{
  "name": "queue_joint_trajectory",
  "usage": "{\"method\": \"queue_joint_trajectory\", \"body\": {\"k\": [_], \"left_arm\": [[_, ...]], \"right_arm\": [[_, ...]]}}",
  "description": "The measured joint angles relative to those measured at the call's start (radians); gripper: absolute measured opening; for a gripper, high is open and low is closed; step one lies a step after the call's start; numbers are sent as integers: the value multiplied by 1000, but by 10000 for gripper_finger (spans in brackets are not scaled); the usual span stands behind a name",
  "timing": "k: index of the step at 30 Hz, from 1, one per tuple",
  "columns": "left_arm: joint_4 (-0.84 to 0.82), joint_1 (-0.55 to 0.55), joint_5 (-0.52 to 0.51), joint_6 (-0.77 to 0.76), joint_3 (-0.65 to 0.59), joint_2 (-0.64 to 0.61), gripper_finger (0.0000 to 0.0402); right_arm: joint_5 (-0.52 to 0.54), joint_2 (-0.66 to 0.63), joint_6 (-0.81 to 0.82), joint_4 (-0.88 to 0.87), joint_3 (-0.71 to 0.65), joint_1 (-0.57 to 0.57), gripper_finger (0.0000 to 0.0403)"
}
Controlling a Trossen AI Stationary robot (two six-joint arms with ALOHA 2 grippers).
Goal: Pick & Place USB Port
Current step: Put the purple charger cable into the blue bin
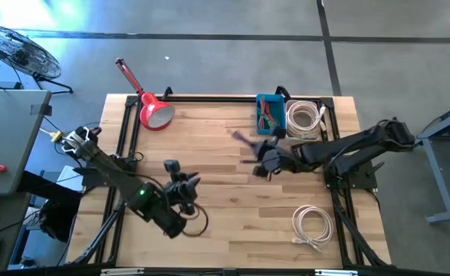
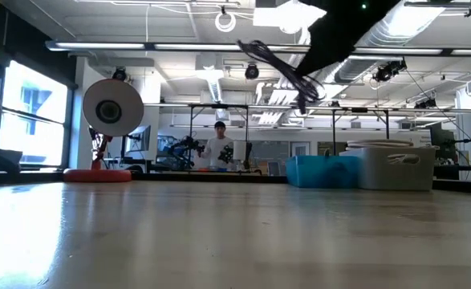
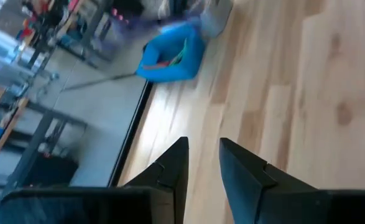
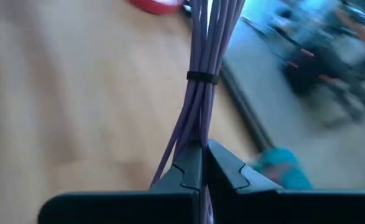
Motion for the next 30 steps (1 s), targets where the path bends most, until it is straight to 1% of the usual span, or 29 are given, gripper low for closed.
{"method": "queue_joint_trajectory", "body": {"k": [1, 3, 6, 8, 13, 17, 20, 22, 24, 30], "left_arm": [[-21, 10, 6, -15, 0, 0, 85], [-55, 27, 11, -32, -1, 0, 85], [-66, 54, 15, -37, -1, 8, 85], [-68, 69, 32, -15, -2, 11, 85], [-57, 102, 104, 53, -2, 15, 85], [-33, 117, 192, 58, -2, 15, 85], [-17, 117, 242, 59, -2, 15, 85], [-13, 115, 251, 60, -2, 15, 85], [-12, 114, 253, 60, -2, 15, 85], [-12, 115, 254, 60, -2, 15, 85]], "right_arm": [[25, -20, 16, -35, 0, -21, 0], [39, -63, 55, -98, 0, -72, 0], [4, -114, 107, -165, 0, -187, 0], [-62, -132, 131, -191, 0, -284, 0], [-294, -126, 141, -187, 0, -545, 0], [-413, -81, 138, -168, 0, -690, 0], [-508, -37, 131, -112, 0, -752, 0], [-576, -5, 132, -62, 0, -775, 0], [-618, 28, 139, -27, 0, -786, 0], [-625, 120, 154, -20, -1, -787, 0]]}}
